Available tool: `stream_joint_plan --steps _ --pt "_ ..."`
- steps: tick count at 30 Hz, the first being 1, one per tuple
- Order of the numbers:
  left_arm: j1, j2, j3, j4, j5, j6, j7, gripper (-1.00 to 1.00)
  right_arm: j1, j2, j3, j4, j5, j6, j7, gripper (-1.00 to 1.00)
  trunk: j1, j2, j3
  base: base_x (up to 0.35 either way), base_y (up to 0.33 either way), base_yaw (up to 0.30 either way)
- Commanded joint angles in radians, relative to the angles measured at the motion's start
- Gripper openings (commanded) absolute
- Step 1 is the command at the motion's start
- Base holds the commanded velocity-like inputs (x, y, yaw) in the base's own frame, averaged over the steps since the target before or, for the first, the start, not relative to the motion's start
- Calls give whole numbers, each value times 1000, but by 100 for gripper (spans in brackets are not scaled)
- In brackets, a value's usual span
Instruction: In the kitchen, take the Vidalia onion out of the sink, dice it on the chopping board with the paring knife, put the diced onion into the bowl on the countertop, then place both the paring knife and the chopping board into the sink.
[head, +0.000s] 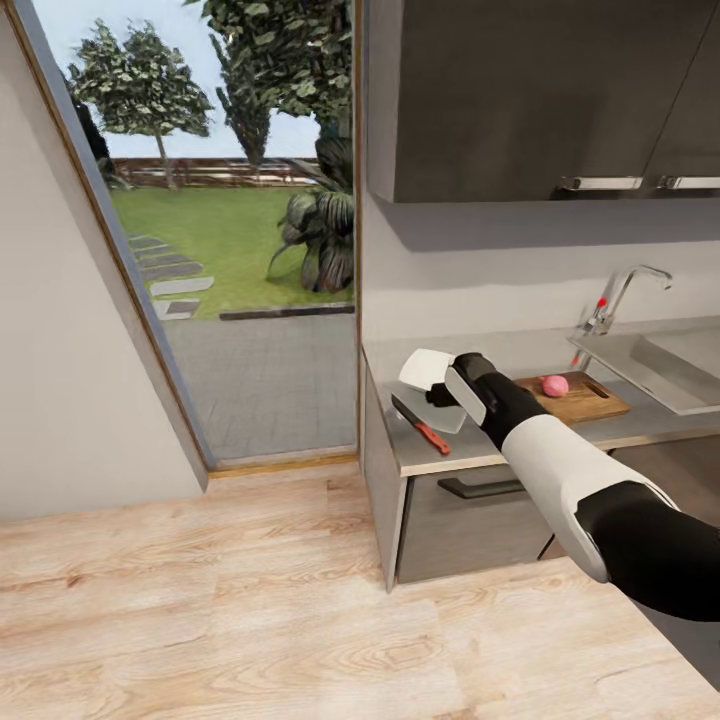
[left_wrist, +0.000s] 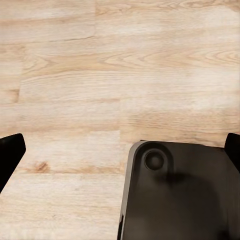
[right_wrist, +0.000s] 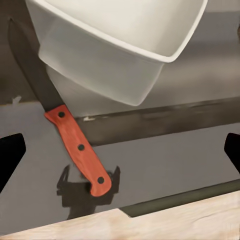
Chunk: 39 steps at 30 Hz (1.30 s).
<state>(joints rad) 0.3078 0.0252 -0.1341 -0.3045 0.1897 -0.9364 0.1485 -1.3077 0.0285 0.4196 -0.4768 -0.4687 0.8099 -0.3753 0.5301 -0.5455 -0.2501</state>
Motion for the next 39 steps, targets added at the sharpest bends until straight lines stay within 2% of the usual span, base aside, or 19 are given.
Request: stream_joint_plan --steps 1,2,3,4,8,13,25,33,39 --pt "0 1 -9 -2 7 -1 5 100 0 0 7 -1 -11 2 -5 100 0 -2 -1 0 0 0" --pt "1 1 -9 -2 7 -1 6 100 2 -1 7 0 -11 2 11 100 0 -2 -1 0 0 0" --pt "0 1 -9 -2 7 -1 6 100 5 -4 7 0 -9 -1 77 100 0 -2 -1 0 0 0" --pt "0 1 -9 -2 7 -1 6 100 6 -7 7 0 -7 -6 103 100 0 -2 -1 0 0 0" --pt "0 1 -9 -2 7 -1 6 100 7 -13 7 0 -5 -50 151 100 0 -2 -1 0 0 0" --pt "1 -9 -9 -2 7 -1 6 100 7 -12 8 15 -5 -74 167 100 0 -2 -1 0 0 0" --pt "0 -11 -9 -2 7 -1 6 100 8 -9 8 76 -5 -117 175 100 0 -2 -2 14 -16 0" --pt "1 -11 -9 -2 7 -1 6 100 23 -9 8 86 -4 -124 211 100 0 -2 -10 77 -83 0" --pt "1 -11 -9 -2 7 -1 6 100 24 -6 8 87 -4 -124 213 100 0 -2 -19 4 -4 0"
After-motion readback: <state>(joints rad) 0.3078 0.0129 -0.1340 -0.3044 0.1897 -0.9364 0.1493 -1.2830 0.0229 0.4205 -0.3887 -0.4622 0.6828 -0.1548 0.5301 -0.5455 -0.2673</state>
